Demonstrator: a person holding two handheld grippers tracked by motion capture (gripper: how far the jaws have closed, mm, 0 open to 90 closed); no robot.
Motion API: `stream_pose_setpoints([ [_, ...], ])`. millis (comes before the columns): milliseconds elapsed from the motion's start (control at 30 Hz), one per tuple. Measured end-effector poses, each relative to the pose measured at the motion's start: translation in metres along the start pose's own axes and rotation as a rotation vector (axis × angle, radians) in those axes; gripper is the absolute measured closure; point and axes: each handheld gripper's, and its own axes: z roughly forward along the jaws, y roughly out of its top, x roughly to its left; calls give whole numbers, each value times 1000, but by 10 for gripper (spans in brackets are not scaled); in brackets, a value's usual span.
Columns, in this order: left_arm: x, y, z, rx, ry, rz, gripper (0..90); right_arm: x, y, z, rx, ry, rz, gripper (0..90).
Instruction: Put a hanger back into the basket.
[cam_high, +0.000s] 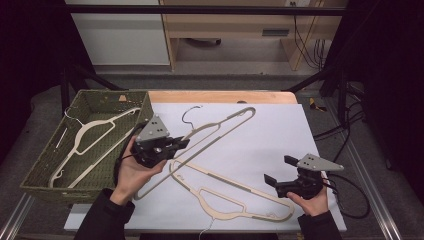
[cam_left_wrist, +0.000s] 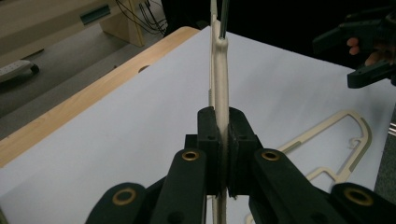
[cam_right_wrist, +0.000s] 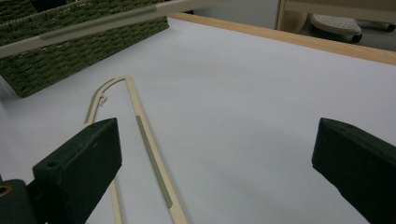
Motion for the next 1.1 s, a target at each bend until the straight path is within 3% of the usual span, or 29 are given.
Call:
stream_pose_setpoints([
  [300, 22, 10, -34, -39, 34, -10, 859, -1, -1, 0, 2, 3, 4, 21],
  [633, 45, 15, -66, -43, 78, -14, 859, -2, 0, -1, -7, 1, 2, 21],
  [833, 60, 11, -84, -61, 111, -33, 859, -1, -1, 1, -4, 3, 6, 21],
  [1100, 90, -1, -109, -34, 191, -50, 859, -2, 0, 0, -5, 8, 6, 22],
])
